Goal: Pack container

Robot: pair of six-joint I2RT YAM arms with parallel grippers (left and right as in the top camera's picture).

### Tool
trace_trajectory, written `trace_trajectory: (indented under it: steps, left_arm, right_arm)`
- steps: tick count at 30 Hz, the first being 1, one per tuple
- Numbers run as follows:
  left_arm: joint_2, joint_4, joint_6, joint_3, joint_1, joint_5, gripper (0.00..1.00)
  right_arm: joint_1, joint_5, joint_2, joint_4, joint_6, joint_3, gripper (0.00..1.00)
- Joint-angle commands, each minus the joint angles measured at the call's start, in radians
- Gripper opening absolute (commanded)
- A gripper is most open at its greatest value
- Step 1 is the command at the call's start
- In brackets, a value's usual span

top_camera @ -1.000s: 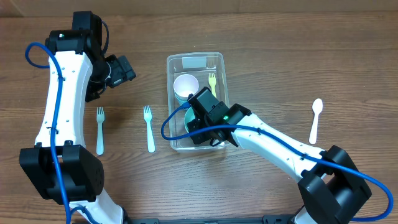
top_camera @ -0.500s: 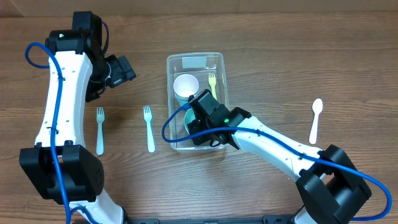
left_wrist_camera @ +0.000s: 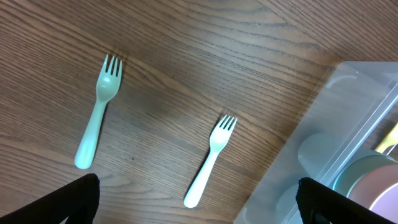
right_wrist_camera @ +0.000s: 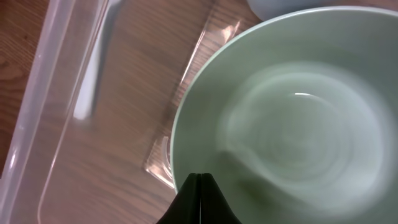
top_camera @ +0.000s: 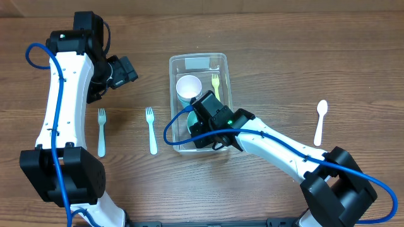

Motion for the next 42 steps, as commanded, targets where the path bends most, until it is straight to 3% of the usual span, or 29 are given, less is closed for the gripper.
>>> trace_trajectory:
  steps: [1,22,28,42]
  left_arm:
    - [0.007,0.000,0.002,-0.007,-0.004,0.010,1.00]
    - [0.007,-0.006,0.002,-0.007,-0.004,0.010,1.00]
    - [0.007,-0.002,0.002,-0.007,-0.004,0.010,1.00]
    - [0.007,0.006,0.002,-0.007,-0.004,0.010,1.00]
  right_arm:
    - [0.004,-0.040,-0.017,0.010,-0.006,-0.005,0.04]
    - [-0.003,-0.121,-0.017,0.091,-0.005,-0.005,0.04]
    - [-0.003,0.071,-0.011,0.019,-0.011,-0.005,0.04]
    - [-0.003,-0.048,0.073,0.086,-0.027,-0.005,0.04]
